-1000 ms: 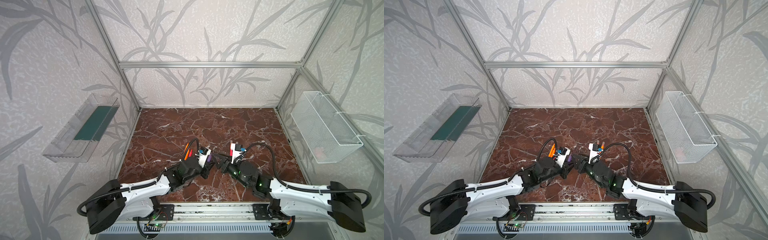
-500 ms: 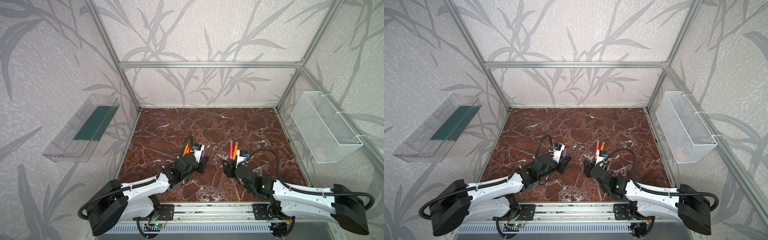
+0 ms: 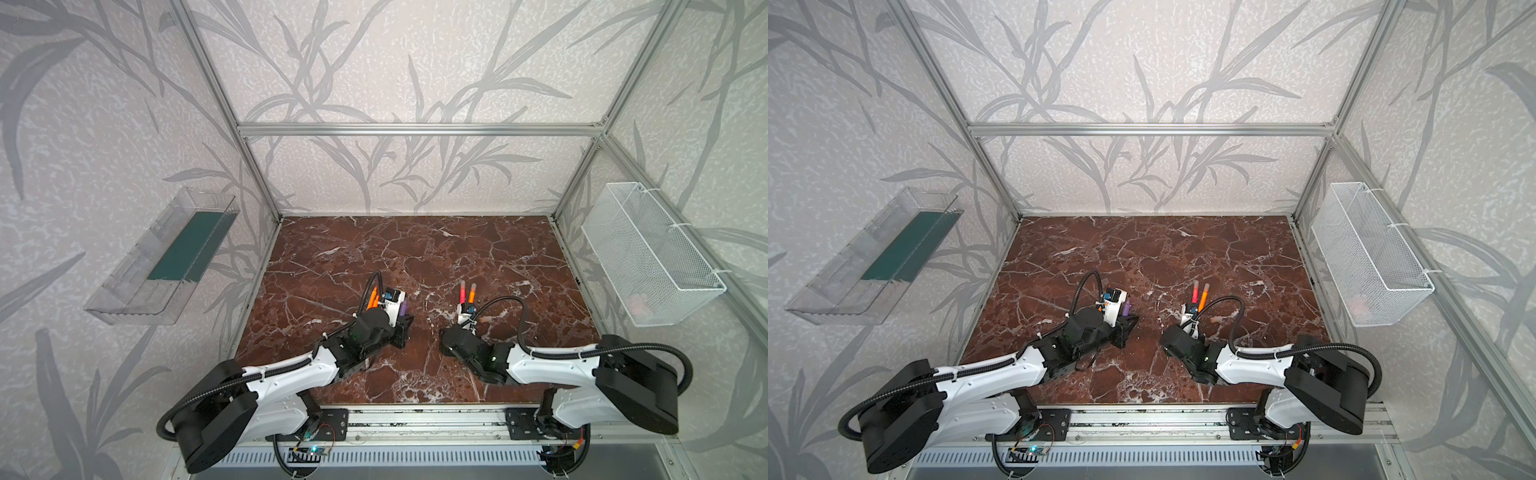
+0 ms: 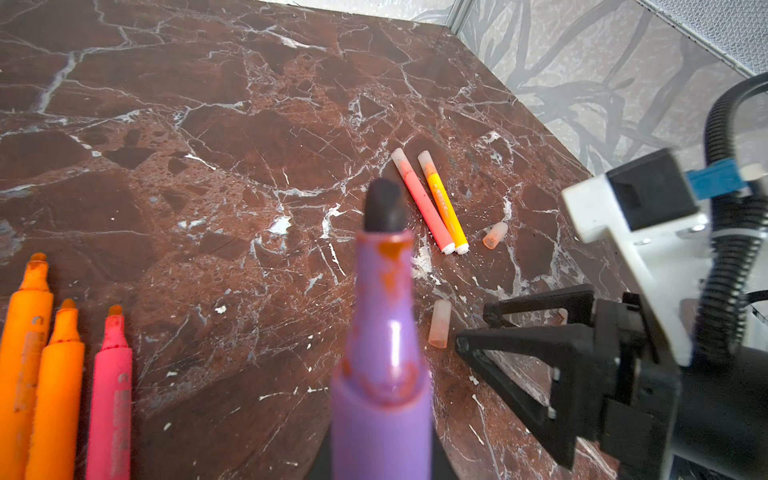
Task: Insert the pens into the pen caps
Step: 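Move the right gripper down over a pale cap on the table, then grasp the pale cap with the right gripper and lift it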
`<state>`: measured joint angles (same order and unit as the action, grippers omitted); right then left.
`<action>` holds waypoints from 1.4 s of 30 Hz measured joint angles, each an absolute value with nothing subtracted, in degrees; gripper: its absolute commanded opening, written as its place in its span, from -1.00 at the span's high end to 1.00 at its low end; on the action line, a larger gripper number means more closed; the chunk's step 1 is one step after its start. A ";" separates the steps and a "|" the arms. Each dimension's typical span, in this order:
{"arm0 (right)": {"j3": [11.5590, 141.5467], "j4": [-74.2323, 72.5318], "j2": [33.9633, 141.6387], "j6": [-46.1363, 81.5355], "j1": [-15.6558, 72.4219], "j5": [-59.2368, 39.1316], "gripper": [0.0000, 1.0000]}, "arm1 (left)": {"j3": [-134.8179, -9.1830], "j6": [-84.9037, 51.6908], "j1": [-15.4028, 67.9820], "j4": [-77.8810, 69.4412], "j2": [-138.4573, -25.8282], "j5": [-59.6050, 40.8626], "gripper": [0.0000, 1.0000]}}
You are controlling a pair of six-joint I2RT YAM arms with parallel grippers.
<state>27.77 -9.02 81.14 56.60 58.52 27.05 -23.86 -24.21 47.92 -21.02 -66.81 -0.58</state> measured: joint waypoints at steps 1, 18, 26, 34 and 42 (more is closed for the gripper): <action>27.97 -9.56 82.24 56.60 57.74 26.39 -0.13 | -23.83 -24.21 47.92 -20.99 -66.57 -0.58 1.00; 36.34 -10.44 92.18 54.06 54.74 22.74 -0.02 | -23.38 -24.18 47.83 -20.71 -64.82 -0.78 1.00; 40.91 -2.59 92.66 51.77 54.74 22.22 0.13 | -23.38 -24.16 47.81 -20.58 -64.07 -1.13 1.00; 45.56 5.54 95.68 49.15 54.74 22.98 0.23 | -23.38 -24.16 47.55 -20.58 -63.92 -1.17 1.00; 46.57 9.34 96.82 47.97 54.74 24.14 0.43 | -23.38 -24.16 47.55 -20.56 -63.70 -1.19 1.00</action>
